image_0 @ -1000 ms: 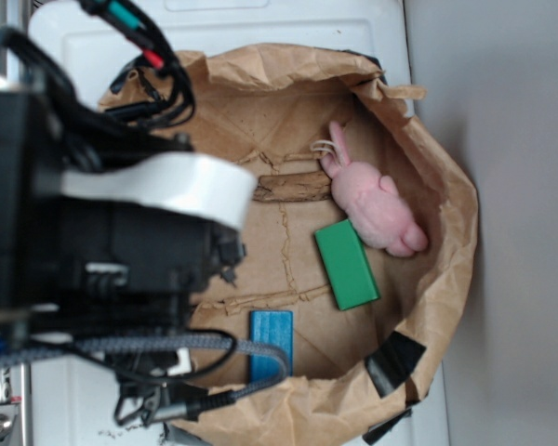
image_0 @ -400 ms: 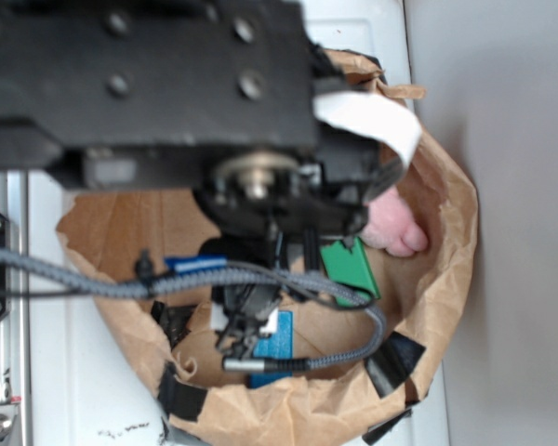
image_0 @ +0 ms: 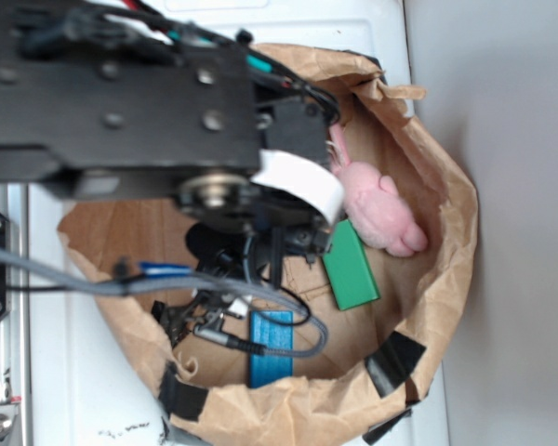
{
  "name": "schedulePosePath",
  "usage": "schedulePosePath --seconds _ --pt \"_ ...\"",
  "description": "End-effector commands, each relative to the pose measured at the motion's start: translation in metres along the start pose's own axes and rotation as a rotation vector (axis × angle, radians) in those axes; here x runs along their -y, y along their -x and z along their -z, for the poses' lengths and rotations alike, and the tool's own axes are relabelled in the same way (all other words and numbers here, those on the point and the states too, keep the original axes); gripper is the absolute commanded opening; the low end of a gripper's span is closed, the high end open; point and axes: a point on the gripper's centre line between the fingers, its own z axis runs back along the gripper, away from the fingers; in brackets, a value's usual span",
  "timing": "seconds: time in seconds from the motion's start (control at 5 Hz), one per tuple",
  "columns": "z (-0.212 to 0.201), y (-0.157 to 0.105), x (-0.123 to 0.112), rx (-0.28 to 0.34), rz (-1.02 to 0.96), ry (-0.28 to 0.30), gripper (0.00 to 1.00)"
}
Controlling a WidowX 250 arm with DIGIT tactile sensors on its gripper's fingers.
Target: Grab the blue block.
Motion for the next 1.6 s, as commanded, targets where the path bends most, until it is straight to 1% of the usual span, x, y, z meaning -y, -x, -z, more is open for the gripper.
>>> schedulePosePath --seconds 0.0,0.2,0.4,0.6,0.8,1.0,1.2,1.4 --pt "-0.013 -0.010 0.000 0.050 0.019 -0.027 1.00" --pt "-0.013 -0.010 0.000 0.050 0.019 -0.027 1.00" --pt "0.001 -0.018 0.007 0.084 0.149 -0.020 1.00" --pt "0.010 -0.020 0.015 0.091 0.234 -0.010 1.00" --pt "0.025 -0.020 0.024 0.071 0.338 -0.019 1.00" --pt "0.038 -0.020 0.030 0.047 0.391 -0.031 1.00" --pt "0.055 -0.033 0.033 0.012 0.412 -0.054 1.00" --pt "0.056 -0.030 0.051 0.027 0.457 -0.027 1.00"
